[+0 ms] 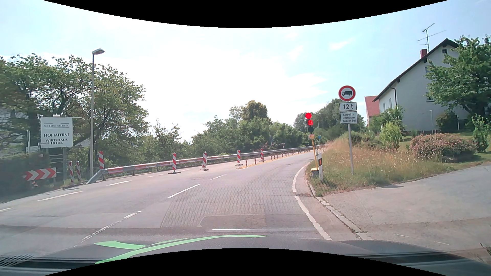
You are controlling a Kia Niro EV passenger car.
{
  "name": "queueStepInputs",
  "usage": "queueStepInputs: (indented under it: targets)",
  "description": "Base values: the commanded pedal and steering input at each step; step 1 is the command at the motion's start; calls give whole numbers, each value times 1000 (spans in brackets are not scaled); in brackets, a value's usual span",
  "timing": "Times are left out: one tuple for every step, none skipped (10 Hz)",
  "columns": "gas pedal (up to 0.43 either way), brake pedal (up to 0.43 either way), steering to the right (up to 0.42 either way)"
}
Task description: Follow the waypoints while adhering to traffic rules and regulations
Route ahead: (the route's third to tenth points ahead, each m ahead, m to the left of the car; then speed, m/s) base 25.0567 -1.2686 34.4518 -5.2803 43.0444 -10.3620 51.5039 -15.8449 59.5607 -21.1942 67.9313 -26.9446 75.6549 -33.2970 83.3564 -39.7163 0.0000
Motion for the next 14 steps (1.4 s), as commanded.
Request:
queueStepInputs:
  targets:
    - [0, 360, 71]
    - [0, 366, 72]
    - [0, 366, 72]
    - [0, 360, 72]
    - [0, 366, 72]
    - [0, 360, 72]
    - [0, 360, 72]
    - [0, 360, 72]
    - [0, 360, 72]
    - [0, 360, 72]
    - [0, 366, 72]
    - [0, 360, 72]
    - [0, 360, 72]
    - [0, 360, 72]
